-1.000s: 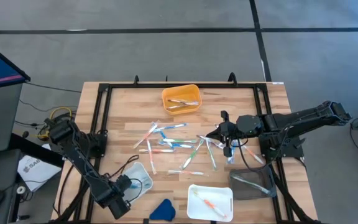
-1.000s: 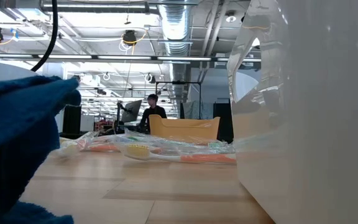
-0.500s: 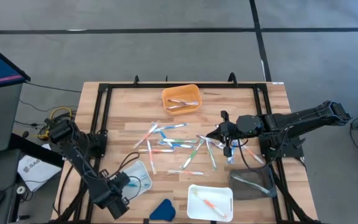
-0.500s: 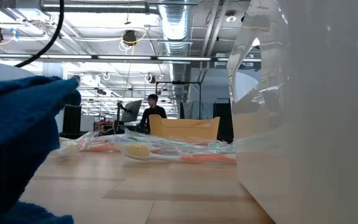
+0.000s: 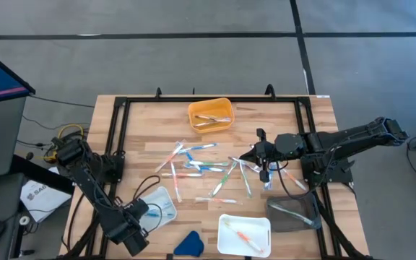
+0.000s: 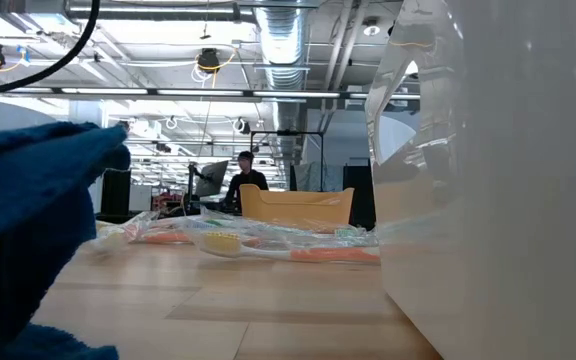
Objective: Pick & Place Toothbrushes
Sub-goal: Put the blue toothbrush into the left white bin, then put the green toothbrush into the black bin
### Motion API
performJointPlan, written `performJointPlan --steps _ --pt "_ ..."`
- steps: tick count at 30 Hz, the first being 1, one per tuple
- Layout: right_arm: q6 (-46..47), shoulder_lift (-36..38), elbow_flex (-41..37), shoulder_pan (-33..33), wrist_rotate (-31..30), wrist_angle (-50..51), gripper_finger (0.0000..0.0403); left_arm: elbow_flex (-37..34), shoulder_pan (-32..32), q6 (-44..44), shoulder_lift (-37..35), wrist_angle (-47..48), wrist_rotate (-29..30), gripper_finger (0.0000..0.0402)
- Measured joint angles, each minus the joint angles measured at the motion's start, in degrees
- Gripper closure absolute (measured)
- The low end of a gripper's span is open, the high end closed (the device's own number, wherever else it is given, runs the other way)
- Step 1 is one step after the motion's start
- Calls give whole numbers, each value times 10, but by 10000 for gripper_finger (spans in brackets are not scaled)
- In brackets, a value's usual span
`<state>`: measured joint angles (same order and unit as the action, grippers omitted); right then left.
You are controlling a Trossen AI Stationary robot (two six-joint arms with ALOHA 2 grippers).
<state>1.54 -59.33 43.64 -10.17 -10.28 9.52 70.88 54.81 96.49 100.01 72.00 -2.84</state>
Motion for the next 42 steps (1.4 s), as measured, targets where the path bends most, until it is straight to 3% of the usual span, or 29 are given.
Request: performJointPlan --steps 19,31,37,42 --pt "0 0 0 0 0 3 401 -60 -5 -17 25 -71 4 401" --pt "0 0 0 0 0 4 401 -9 -2 -4 5 24 79 401" --pt "0 0 0 0 0 4 401 13 -2 -7 5 36 189 401" --pt "0 0 0 0 0 8 401 32 5 -42 5 34 410 401"
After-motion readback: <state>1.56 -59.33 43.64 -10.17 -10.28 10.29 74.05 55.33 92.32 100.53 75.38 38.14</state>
